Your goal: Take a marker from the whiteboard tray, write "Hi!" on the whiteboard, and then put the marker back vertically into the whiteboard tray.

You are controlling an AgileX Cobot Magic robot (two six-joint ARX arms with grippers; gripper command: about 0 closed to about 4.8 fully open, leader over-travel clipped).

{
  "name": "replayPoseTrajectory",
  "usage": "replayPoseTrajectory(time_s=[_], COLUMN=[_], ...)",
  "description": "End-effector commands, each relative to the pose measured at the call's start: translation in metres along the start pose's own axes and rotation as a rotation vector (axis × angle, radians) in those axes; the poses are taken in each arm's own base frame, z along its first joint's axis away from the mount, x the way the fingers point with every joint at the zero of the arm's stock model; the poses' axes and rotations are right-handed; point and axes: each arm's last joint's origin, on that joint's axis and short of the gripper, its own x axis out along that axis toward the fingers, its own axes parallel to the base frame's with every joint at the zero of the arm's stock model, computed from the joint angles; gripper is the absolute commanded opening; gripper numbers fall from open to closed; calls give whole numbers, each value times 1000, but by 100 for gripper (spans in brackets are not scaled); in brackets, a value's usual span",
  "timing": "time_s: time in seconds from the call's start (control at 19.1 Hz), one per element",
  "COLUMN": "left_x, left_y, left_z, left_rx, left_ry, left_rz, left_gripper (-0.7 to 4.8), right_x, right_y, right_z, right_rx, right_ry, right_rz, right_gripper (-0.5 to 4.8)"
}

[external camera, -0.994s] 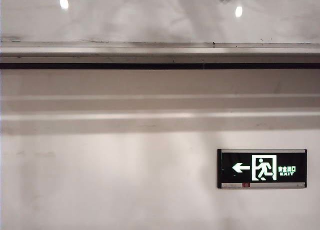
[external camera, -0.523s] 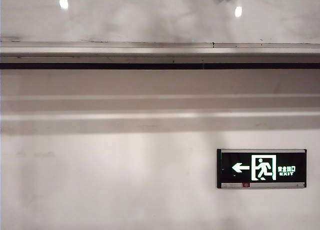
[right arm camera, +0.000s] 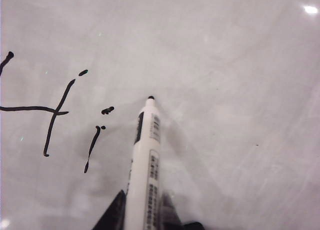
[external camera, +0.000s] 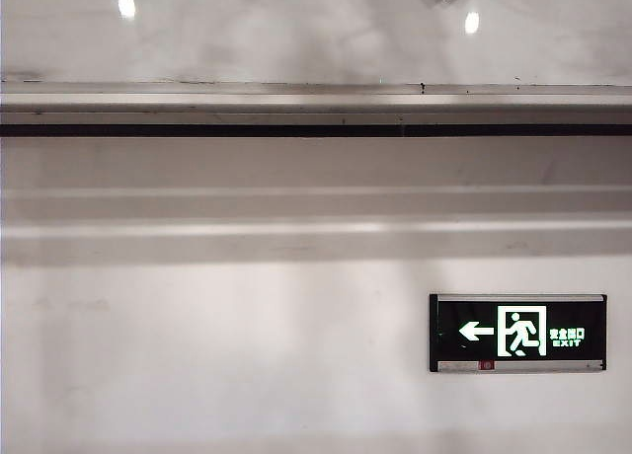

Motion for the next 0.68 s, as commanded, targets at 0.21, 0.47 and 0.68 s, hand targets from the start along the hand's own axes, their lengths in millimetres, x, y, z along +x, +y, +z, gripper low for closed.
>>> replayPoseTrajectory(time_s=[0.21, 0.47, 0.68], left_x=[-1, -1, -1], left_y=[0, 0, 0], left_z=[3, 3, 3], left_rx=[4, 4, 4], left_ry=[-17, -17, -17], left_rz=[-5, -5, -5], left_gripper=[-6, -6, -6], right_x=[0, 0, -1], right_y=[1, 3, 4], right_z=[-3, -9, -13], right_rx=[-15, -37, -57], right_ry=[31, 85, 139], right_rz=[9, 27, 28], right_gripper=[-2, -2, -2])
